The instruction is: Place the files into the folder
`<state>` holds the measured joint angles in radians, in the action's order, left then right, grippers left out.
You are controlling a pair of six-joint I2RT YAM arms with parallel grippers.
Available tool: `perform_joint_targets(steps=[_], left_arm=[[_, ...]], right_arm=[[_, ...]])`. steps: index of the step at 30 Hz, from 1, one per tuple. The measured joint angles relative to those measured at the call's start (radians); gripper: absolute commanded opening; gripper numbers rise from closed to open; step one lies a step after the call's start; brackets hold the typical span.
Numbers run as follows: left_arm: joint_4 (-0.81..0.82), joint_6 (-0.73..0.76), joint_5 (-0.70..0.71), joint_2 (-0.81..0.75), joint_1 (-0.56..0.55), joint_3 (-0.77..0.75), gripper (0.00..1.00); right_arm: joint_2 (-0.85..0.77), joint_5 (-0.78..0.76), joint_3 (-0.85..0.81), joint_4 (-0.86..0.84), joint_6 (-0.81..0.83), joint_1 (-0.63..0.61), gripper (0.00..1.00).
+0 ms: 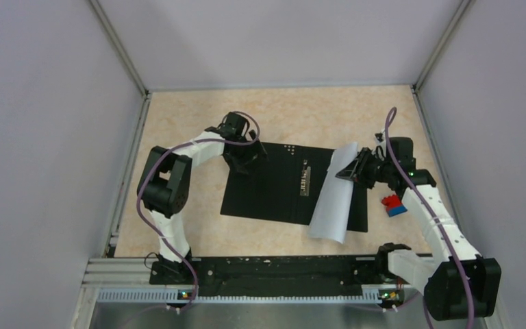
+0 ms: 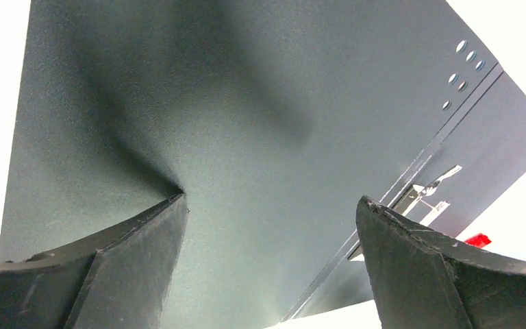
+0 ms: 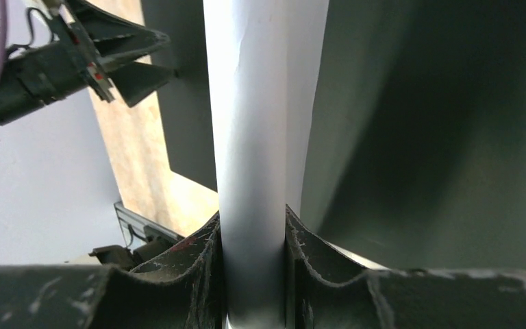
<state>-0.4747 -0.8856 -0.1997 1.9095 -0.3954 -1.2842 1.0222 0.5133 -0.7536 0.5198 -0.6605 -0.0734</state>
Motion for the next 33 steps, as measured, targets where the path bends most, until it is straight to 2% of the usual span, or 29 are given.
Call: perform_joint_targets(steps=[6, 10, 15, 19, 24, 33], left_arm=[[-0.055, -0.002, 0.092, 0.009, -0.011, -0.036, 0.99], [-0.183, 0.071, 0.233, 0.078, -0.062, -0.195, 0.99], [-0.258, 0.141, 0.343, 0.146, -0.235, -0.432, 0.99], [-0.269, 0.171, 0.383, 0.209, -0.372, -0.537, 0.99], [-0.298, 0.19, 0.387, 0.289, -0.476, -0.548, 0.99], [-0.309, 0.221, 0.4, 0.338, -0.486, -0.548, 0.99]], right_arm=[[0.0, -0.027, -0.04, 0.113, 0.049, 0.042, 0.29], [0.0, -0.042, -0.097, 0.151, 0.07, 0.059, 0.29], [-0.008, -0.053, -0.127, 0.182, 0.083, 0.059, 0.29], [-0.012, -0.059, -0.133, 0.203, 0.086, 0.059, 0.29], [-0.015, -0.073, -0.14, 0.234, 0.1, 0.059, 0.29], [-0.018, -0.076, -0.145, 0.252, 0.104, 0.059, 0.29]])
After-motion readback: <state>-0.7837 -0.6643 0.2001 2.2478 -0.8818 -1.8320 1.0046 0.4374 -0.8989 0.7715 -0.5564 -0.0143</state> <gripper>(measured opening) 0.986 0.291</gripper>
